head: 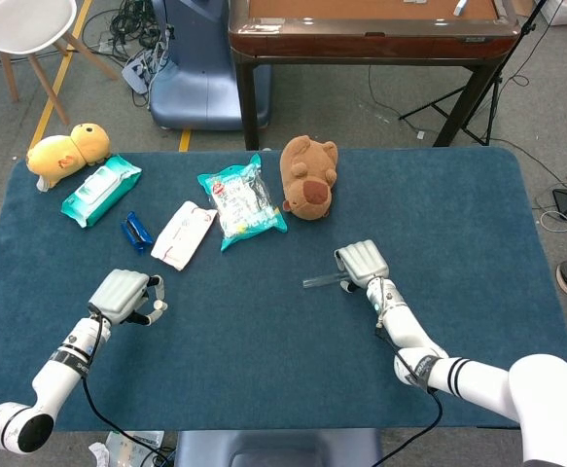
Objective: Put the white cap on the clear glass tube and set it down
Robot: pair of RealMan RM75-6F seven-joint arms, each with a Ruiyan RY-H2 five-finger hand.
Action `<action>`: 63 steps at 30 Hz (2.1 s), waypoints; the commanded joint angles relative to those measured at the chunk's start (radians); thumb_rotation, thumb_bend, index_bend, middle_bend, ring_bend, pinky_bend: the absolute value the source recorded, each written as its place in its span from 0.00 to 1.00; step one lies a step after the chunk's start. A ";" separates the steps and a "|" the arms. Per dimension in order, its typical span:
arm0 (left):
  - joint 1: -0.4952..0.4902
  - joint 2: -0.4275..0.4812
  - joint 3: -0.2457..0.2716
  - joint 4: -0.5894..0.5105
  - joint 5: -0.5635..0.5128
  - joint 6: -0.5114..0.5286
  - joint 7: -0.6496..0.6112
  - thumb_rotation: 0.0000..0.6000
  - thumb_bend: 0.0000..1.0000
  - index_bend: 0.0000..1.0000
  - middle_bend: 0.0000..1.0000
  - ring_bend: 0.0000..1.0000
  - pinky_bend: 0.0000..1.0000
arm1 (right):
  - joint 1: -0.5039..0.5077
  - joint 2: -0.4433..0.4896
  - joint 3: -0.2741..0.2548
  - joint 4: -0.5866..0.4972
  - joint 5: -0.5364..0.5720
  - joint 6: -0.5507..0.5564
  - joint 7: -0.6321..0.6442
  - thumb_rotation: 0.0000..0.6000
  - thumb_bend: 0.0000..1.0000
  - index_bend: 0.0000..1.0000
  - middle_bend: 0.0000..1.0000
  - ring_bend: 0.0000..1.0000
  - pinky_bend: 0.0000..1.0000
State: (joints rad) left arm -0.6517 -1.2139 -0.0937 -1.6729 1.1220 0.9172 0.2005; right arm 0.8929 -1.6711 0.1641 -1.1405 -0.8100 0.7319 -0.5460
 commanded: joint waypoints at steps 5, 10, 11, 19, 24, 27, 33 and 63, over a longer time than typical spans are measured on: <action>0.001 0.000 0.000 0.004 0.001 -0.003 -0.005 1.00 0.28 0.52 1.00 1.00 1.00 | 0.012 -0.011 -0.004 0.013 0.018 -0.008 -0.005 1.00 0.28 0.52 0.90 0.97 0.99; 0.002 -0.002 0.003 0.009 0.001 -0.006 -0.010 1.00 0.28 0.52 1.00 1.00 1.00 | 0.024 -0.023 -0.008 0.032 0.039 -0.018 -0.014 1.00 0.29 0.52 0.90 0.97 0.99; 0.003 -0.002 0.003 0.010 0.001 -0.007 -0.011 1.00 0.28 0.52 1.00 1.00 1.00 | 0.026 -0.025 -0.008 0.036 0.044 -0.020 -0.016 1.00 0.29 0.53 0.90 0.97 0.99; 0.007 0.008 -0.004 0.012 -0.001 -0.006 -0.032 1.00 0.28 0.52 1.00 1.00 1.00 | 0.027 -0.014 0.005 0.017 0.050 -0.016 0.014 1.00 0.41 0.61 0.90 0.97 0.99; 0.005 0.038 -0.025 -0.002 -0.007 -0.011 -0.065 1.00 0.28 0.52 1.00 1.00 1.00 | 0.009 0.045 0.032 -0.068 0.019 0.004 0.080 1.00 0.47 0.66 0.90 0.97 0.99; 0.003 0.071 -0.051 -0.023 -0.022 -0.021 -0.114 1.00 0.28 0.52 1.00 1.00 1.00 | -0.015 0.103 0.061 -0.160 -0.018 0.011 0.166 1.00 0.49 0.67 0.90 0.97 1.00; -0.006 0.142 -0.118 -0.062 -0.056 -0.054 -0.237 1.00 0.28 0.52 1.00 1.00 1.00 | -0.069 0.158 0.097 -0.290 -0.161 0.042 0.359 1.00 0.49 0.70 0.90 0.98 1.00; -0.044 0.132 -0.235 -0.225 -0.082 0.027 -0.350 1.00 0.28 0.53 1.00 1.00 1.00 | -0.038 -0.088 0.163 -0.199 -0.374 0.156 0.678 1.00 0.49 0.72 0.91 0.98 1.00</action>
State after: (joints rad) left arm -0.6939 -1.0790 -0.3303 -1.8950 1.0383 0.9422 -0.1522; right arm 0.8512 -1.7544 0.3232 -1.3426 -1.1894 0.8904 0.1367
